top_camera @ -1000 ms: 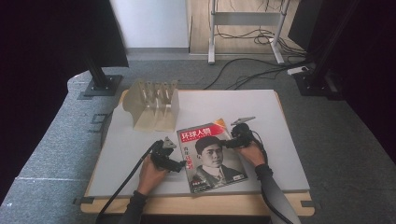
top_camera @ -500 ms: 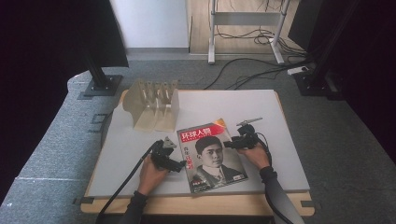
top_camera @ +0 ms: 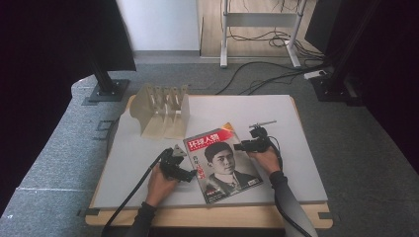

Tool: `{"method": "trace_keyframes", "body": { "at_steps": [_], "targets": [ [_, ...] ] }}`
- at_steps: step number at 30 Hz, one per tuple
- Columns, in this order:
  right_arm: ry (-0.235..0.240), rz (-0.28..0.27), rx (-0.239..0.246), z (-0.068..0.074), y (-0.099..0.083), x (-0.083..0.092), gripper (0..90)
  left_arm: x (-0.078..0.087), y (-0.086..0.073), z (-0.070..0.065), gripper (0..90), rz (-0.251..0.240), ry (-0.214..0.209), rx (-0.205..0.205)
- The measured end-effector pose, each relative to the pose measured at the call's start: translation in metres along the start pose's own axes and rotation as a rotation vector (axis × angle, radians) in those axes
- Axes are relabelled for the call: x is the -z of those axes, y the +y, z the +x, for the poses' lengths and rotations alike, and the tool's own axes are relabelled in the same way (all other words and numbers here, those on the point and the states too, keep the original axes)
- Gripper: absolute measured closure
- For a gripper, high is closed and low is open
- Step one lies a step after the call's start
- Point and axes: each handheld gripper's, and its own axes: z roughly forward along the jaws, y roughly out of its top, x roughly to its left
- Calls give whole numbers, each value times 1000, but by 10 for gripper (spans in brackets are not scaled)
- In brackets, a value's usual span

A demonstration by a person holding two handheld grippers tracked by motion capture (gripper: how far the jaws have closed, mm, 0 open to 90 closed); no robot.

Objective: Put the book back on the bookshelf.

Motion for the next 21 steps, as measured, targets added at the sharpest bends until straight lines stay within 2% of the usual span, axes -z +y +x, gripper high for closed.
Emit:
{"method": "trace_keyframes", "body": {
  "at_steps": [4,5,9,12,13,14,15,17,21],
  "targets": [
    [54,2,-10,1,-6,6,523,0,0,0,0,0,0,0],
    [54,0,2,3,-6,7,531,0,0,0,0,0,0,0],
    [-12,31,81,12,1,5,551,0,0,0,0,0,0,1],
    [-23,35,134,21,9,-1,596,0,0,0,0,0,0,1],
    [-39,50,166,27,14,-7,621,0,0,0,0,0,0,1],
    [-39,50,166,27,14,-7,621,0,0,0,0,0,0,1],
    [-56,63,188,30,16,-10,635,0,0,0,0,0,0,1],
    [-99,86,245,37,20,-14,679,0,0,0,0,0,0,1],
    [-120,85,318,48,22,-7,803,0,0,0,0,0,0,0]
  ]
}}
